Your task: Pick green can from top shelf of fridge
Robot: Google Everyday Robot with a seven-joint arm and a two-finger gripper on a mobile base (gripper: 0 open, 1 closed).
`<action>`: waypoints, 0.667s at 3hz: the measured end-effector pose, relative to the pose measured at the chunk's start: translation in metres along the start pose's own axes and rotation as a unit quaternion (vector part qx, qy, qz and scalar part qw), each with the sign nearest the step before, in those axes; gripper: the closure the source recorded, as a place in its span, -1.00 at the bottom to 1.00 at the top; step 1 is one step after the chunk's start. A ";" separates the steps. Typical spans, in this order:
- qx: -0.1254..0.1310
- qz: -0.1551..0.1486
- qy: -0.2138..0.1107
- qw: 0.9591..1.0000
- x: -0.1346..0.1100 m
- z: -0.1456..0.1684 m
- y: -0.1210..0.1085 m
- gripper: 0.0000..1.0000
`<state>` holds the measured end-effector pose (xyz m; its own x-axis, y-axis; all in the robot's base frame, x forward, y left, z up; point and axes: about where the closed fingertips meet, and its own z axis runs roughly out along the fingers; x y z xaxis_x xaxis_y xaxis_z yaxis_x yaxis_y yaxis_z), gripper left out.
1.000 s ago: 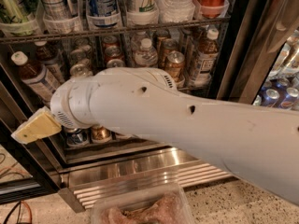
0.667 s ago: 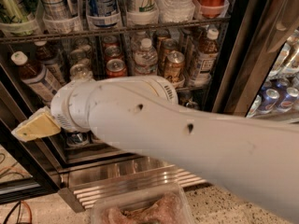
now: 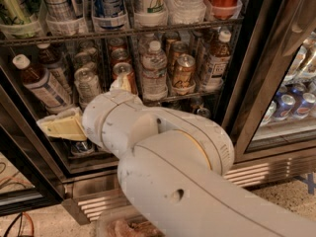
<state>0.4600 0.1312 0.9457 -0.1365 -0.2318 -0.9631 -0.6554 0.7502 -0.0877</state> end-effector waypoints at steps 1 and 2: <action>0.005 -0.005 0.004 1.000 0.001 -0.002 -0.005 -1.00; -0.002 -0.004 -0.025 1.000 -0.006 0.007 0.004 -1.00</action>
Offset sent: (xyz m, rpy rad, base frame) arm 0.0253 0.0431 0.0151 0.1366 -0.1485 0.0071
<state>0.4634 0.1398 0.9494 -0.0935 -0.2059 -0.9741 -0.6596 0.7457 -0.0943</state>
